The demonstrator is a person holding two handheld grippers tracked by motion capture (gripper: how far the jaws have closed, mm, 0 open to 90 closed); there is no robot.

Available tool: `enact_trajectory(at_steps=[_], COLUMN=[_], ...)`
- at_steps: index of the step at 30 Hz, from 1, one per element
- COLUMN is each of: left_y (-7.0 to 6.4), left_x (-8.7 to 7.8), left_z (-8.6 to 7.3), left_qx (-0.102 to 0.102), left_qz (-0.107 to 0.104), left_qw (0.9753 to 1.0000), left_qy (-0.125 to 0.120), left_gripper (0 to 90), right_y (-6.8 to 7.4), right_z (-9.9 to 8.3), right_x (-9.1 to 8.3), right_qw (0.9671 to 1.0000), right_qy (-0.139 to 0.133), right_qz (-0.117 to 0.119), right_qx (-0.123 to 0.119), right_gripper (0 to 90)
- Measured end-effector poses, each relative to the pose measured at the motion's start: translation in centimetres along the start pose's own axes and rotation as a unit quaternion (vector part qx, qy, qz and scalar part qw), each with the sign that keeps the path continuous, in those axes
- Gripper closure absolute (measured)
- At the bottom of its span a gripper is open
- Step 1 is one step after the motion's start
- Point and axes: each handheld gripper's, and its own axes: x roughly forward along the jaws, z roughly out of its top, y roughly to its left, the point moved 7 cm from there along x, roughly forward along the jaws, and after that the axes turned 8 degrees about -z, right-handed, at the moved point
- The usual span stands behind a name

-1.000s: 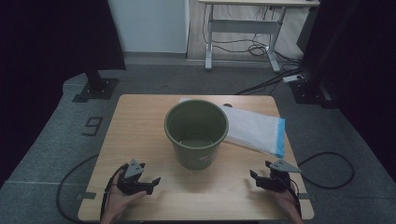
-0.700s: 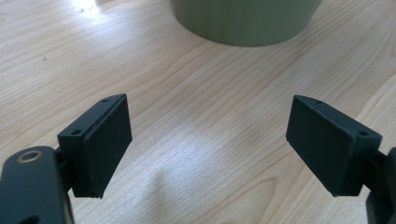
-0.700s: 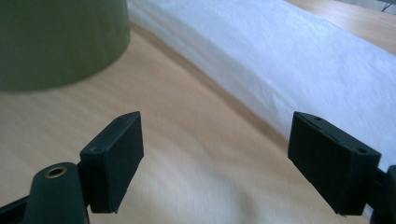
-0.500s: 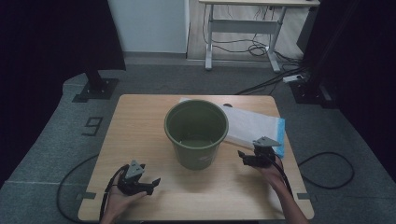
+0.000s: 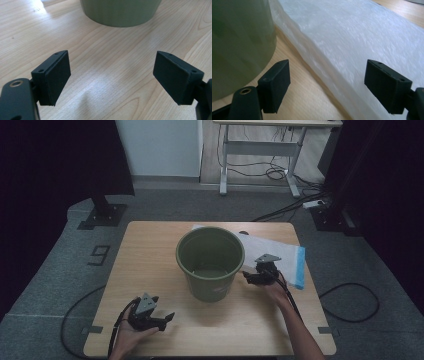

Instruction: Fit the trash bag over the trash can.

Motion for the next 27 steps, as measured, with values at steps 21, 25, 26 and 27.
enact_trajectory(at_steps=[21, 25, 26, 27], left_y=[-0.1, -0.1, -0.1, 0.0], left_x=[0.5, 0.4, 0.4, 0.3], left_z=[-0.5, -0.7, -0.7, -0.7], left_qx=[-0.002, 0.000, 0.000, -0.004], left_qz=[-0.011, -0.012, -0.012, -0.012], left_qw=[0.9997, 0.9996, 0.9996, 0.9996], left_qy=[0.020, 0.027, 0.027, 0.024], left_gripper=[14.1, 14.0, 14.0, 14.0], right_y=[0.1, 0.2, 0.2, 0.1], right_z=[-0.6, -0.7, -0.7, -0.7], right_x=[2.9, 2.9, 2.9, 2.9], right_qw=[0.9986, 0.9990, 0.9990, 0.9990], right_qy=[0.040, 0.044, 0.044, 0.043], right_qz=[-0.011, 0.008, 0.008, 0.014], right_qx=[-0.033, -0.009, -0.009, 0.000], right_gripper=[51.3, 69.9, 69.9, 79.0])
